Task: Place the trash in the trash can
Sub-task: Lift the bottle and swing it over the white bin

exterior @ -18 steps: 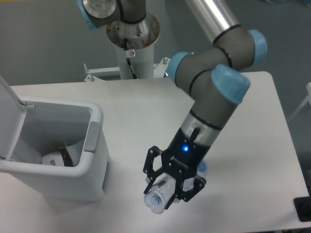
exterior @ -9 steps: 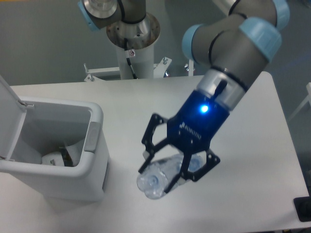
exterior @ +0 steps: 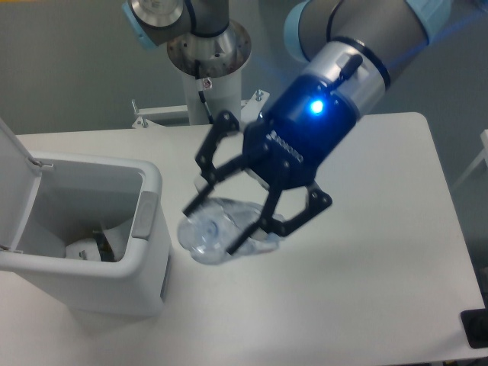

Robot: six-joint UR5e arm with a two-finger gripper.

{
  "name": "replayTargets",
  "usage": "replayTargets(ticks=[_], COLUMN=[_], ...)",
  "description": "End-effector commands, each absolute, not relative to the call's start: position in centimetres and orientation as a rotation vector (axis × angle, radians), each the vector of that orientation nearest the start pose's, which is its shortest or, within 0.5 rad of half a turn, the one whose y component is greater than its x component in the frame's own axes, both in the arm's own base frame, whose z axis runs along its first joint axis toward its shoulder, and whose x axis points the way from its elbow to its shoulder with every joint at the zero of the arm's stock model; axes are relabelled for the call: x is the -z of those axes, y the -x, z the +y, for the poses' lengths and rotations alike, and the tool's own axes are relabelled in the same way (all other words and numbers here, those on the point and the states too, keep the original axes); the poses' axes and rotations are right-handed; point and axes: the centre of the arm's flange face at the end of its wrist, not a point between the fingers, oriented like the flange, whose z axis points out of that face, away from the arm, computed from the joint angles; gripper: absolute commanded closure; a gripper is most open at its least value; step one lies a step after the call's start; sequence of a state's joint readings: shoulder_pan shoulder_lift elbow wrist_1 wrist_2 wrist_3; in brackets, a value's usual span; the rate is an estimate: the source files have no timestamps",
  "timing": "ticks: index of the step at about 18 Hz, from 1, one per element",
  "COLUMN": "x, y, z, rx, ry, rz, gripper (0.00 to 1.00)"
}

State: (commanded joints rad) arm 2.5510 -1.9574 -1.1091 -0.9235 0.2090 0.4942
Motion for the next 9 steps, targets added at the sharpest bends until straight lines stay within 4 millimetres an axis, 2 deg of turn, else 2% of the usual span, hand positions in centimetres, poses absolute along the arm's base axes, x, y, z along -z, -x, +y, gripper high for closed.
replayTargets(ticks=[4,9], x=[-64.8,-64.4], y=[38.7,35.1], z=[54.8,57.2], rx=[0.723,0.780], ry=[1.697,1.702], rz=[0.094,0.142], gripper=[0.61,0.61])
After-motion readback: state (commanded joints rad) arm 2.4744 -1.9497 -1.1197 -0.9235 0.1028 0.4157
